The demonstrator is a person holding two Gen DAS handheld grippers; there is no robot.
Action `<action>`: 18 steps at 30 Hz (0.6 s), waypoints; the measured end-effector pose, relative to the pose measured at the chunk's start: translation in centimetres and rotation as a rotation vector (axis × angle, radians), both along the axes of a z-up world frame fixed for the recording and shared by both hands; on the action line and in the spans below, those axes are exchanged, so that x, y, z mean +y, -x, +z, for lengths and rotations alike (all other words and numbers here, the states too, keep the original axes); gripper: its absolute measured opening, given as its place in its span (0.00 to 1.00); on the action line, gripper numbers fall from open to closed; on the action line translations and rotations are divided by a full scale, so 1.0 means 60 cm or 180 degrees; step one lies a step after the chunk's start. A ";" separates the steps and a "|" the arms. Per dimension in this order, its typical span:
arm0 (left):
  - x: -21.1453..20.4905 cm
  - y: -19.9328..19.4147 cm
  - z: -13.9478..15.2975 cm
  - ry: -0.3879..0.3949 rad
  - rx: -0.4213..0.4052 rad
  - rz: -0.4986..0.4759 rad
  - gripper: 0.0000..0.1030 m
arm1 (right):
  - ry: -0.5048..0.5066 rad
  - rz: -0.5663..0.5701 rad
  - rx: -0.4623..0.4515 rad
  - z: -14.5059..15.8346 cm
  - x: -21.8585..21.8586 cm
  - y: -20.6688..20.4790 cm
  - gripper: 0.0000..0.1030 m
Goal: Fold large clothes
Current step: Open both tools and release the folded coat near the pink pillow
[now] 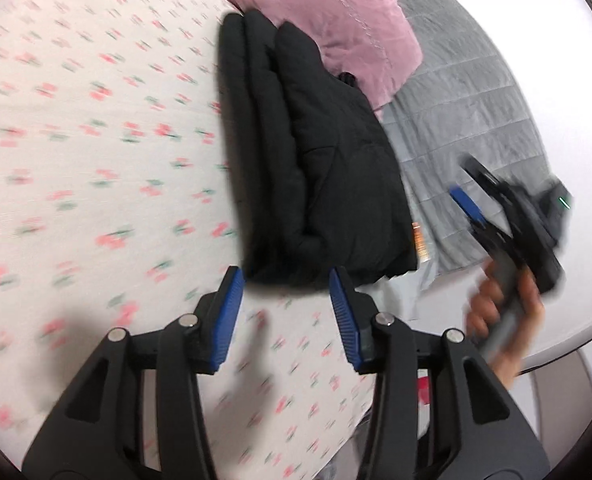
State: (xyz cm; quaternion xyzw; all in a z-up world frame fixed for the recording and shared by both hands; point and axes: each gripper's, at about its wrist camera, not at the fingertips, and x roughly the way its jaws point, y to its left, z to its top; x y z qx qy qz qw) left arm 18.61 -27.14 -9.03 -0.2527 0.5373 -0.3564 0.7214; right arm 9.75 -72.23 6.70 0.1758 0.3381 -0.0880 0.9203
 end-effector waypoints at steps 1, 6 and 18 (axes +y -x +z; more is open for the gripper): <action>0.016 0.016 0.016 -0.0128 -0.0079 0.0018 0.45 | -0.0056 -0.0032 -0.0022 0.005 0.028 0.027 0.76; 0.065 0.110 0.102 -0.0747 -0.0695 -0.0017 0.66 | -0.0337 -0.0160 -0.0072 -0.003 0.161 0.172 0.79; 0.143 0.235 0.210 -0.1331 -0.1516 0.0110 0.81 | 0.0006 -0.0797 -0.0223 0.040 0.350 0.374 0.81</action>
